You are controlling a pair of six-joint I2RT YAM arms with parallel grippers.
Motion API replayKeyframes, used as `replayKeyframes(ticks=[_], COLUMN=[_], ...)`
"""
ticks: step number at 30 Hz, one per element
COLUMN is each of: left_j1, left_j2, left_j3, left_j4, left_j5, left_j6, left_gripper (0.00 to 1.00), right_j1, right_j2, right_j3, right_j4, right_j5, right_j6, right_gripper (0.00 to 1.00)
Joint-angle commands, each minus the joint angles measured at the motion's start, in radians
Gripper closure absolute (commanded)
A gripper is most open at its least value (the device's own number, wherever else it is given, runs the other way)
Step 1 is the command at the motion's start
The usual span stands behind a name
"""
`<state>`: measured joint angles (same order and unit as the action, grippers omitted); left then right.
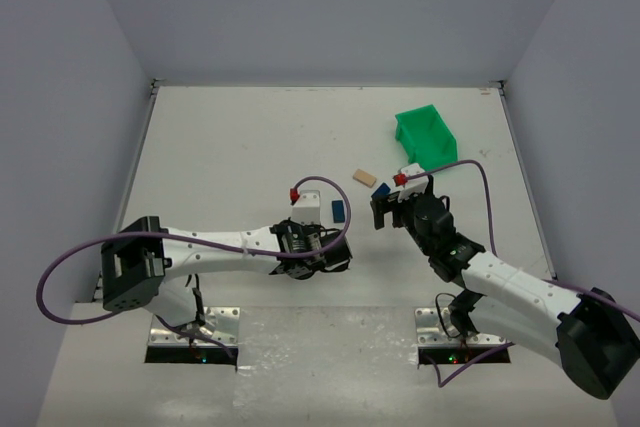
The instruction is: Build the wood block tower
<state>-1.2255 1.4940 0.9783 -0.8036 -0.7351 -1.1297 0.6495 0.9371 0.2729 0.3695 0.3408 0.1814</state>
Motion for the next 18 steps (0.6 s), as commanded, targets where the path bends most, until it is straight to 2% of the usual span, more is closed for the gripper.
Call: replayKeyframes(ticks=[1, 18], left_j1=[-0.009, -0.02], left_j2=[0.008, 0.02], left_j3=[0.04, 0.048], left_j4=[0.015, 0.001], left_j5=[-0.012, -0.02], left_j6=[-0.002, -0.024], left_gripper=[1.0, 0.99], right_j1=[-0.007, -0.011], right_j2=[0.002, -0.001], right_j3=[0.022, 0.02], right_j4=[0.028, 0.026], right_j5=[0.027, 0.03], right_j6=[0.009, 0.012], right_gripper=[0.01, 0.01])
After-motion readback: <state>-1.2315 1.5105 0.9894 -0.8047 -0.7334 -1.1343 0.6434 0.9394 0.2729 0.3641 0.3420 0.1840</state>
